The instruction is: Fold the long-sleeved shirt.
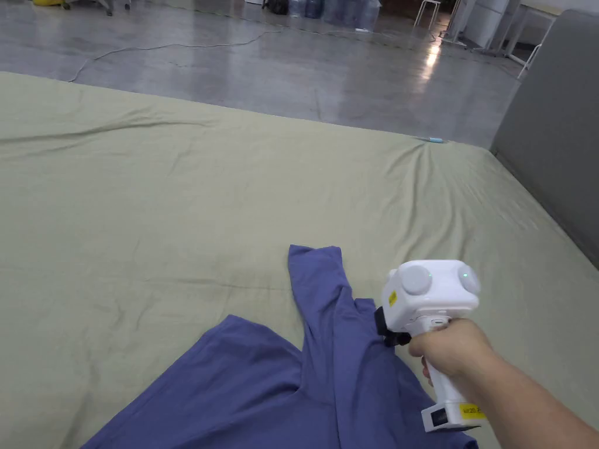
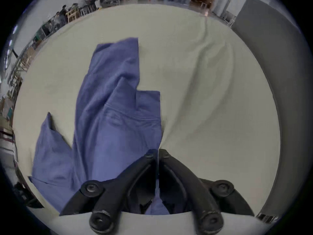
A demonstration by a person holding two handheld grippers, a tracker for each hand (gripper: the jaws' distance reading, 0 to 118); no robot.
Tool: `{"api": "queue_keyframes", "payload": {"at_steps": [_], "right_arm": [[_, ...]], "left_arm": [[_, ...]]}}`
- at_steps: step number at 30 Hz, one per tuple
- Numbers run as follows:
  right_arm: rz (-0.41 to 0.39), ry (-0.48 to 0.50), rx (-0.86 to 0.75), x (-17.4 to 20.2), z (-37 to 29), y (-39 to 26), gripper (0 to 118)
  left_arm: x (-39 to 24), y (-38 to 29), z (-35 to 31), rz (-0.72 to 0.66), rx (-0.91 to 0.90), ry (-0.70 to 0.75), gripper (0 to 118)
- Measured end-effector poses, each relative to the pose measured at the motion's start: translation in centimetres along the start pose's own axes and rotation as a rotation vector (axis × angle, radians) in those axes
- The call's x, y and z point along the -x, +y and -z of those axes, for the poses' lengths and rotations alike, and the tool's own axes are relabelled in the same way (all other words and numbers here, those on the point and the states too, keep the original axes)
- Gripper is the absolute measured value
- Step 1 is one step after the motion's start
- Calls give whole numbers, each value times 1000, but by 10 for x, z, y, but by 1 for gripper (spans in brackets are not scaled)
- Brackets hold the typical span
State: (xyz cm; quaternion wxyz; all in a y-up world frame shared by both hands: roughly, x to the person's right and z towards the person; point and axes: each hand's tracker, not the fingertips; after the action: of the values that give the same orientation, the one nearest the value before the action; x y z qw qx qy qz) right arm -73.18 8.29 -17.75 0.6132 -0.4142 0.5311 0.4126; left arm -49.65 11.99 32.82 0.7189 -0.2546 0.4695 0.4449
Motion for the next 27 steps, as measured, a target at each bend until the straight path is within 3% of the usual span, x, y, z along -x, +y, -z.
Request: {"api": "queue_keyframes", "payload": {"at_steps": [4,6,8,10,12,16,19,22,24,27], "right_arm": [[-18,32,-88,-18,-47,-8,0],[-44,98,-155,-19,-87,-27,0],[-120,90,-200,-17,-119,-45,0],[-132,74,-243,-15,-146,-66,0],[-120,166,-257,-20,-168,-88,0],[-184,212,-253,-11,-202,-157,0],[-198,255,-159,3,-197,-218,0],[-232,232,-46,18,-168,-272,0],[-172,258,18,20,-139,-300,0],[-103,217,97,20,-91,-322,0]], "left_arm": [[-1,2,-7,10,-11,4,0],[-1,2,-11,11,-19,6,0],[0,2,-13,11,-29,8,0],[1,1,-12,9,-23,6,0],[2,-1,-14,-4,-25,-1,0],[-1,-10,-24,-1,-33,-14,0],[3,-16,-22,-5,-14,-15,0],[7,-22,-22,-27,0,1,0],[11,-27,-22,-40,4,6,0],[15,-34,-23,-52,17,9,0]]}}
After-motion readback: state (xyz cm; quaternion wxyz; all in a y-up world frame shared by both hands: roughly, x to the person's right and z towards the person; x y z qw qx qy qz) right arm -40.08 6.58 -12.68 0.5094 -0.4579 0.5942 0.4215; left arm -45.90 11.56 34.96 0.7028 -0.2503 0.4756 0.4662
